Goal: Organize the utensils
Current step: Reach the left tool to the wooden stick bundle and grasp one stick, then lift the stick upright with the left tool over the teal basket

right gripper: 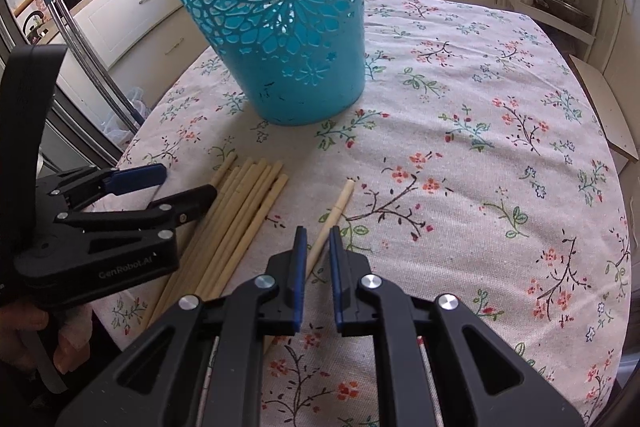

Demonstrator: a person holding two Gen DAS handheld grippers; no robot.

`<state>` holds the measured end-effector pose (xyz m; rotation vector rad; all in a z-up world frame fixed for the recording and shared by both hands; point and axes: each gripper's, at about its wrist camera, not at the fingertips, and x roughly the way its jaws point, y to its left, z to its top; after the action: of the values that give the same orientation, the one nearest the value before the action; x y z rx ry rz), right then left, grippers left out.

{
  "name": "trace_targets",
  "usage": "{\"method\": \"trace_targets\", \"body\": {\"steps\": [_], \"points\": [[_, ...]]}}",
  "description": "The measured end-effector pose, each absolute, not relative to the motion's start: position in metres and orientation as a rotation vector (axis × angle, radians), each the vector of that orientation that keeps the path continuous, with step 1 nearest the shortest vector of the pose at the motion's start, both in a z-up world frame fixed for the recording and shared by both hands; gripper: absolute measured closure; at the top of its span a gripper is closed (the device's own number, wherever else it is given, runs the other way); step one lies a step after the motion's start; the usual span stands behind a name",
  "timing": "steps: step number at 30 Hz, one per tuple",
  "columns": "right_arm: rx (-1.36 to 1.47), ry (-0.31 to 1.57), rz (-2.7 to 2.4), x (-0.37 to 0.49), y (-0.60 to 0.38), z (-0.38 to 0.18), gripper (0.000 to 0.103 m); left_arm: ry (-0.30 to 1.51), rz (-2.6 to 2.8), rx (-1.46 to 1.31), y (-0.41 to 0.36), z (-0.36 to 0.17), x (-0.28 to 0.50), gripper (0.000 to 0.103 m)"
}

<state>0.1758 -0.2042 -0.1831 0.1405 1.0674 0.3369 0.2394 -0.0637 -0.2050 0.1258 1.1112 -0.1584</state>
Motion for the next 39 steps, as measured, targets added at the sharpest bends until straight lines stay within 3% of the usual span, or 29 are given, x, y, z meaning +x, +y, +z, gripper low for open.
{"method": "trace_targets", "body": {"steps": [1, 3, 10, 19, 23, 29, 39], "points": [[0.145, 1.063, 0.338, 0.175, -0.205, -0.184, 0.092, 1.112, -0.178, 0.129, -0.065, -0.204, 0.239, 0.086], [0.151, 1.053, 0.339, 0.175, -0.206, -0.184, 0.092, 1.133, -0.212, 0.134, -0.068, -0.202, 0.238, 0.098], [0.155, 1.032, 0.345, 0.170, -0.208, -0.184, 0.092, 1.081, -0.295, -0.051, -0.030, -0.143, 0.237, 0.098], [0.155, 1.003, 0.353, 0.166, -0.209, -0.186, 0.091, 0.633, -0.325, -0.269, -0.003, 0.016, 0.246, 0.098], [0.159, 0.987, 0.360, 0.164, -0.210, -0.186, 0.091, 0.442, -0.287, -0.318, -0.020, 0.043, 0.261, 0.098], [0.153, 0.961, 0.369, 0.163, -0.210, -0.187, 0.090, 0.281, -0.191, -0.289, -0.060, 0.025, 0.293, 0.098], [0.156, 0.955, 0.374, 0.163, -0.209, -0.187, 0.090, 0.405, -0.108, -0.156, -0.083, -0.055, 0.327, 0.098]]}}
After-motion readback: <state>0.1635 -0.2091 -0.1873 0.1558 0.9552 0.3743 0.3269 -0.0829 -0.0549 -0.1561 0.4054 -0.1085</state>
